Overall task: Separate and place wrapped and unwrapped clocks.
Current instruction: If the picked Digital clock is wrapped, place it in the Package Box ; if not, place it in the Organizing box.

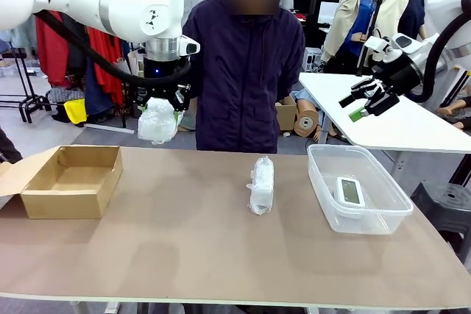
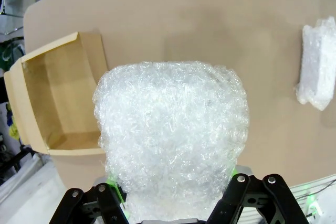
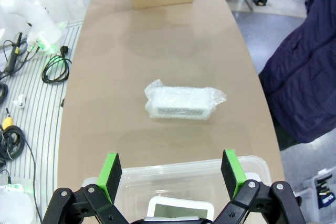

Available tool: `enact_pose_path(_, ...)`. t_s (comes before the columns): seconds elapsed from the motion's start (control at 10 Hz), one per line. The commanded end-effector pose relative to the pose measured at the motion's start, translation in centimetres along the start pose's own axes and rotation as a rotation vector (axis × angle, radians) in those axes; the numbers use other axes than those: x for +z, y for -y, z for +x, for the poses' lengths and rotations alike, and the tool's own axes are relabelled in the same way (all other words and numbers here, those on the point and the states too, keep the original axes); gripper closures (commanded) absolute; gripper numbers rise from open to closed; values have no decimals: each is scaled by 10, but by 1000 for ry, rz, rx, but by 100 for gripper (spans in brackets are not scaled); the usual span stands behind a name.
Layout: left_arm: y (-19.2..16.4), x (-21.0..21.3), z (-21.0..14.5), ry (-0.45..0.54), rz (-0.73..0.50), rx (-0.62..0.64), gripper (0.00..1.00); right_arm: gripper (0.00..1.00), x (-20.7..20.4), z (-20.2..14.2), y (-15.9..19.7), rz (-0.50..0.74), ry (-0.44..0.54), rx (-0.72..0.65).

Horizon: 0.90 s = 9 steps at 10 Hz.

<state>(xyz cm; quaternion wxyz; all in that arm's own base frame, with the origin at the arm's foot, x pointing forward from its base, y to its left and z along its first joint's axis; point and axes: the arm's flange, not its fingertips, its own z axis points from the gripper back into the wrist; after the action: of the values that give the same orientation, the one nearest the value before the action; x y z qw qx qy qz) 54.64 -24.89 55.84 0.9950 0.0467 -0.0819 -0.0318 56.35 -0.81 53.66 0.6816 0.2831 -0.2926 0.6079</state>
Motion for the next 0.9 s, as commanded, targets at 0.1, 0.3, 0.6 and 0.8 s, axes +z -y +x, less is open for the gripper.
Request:
enact_pose_path(0.1,-4,4,0,3,-3,8,100,0,-1,-2,-4,-10,-17,23)
enact_pose_path(0.3,-4,4,0,3,-3,8,100,0,-1,-2,-4,-10,-17,23)
enact_pose_path(0.6,-4,10,-5,-82,-46,-25,100,0,-1,-2,-4,-10,-17,23)
enact_pose_path(0.8,-12,26,-11,-100,-81,-27,100,0,-1,-2,-4,-10,-17,23)
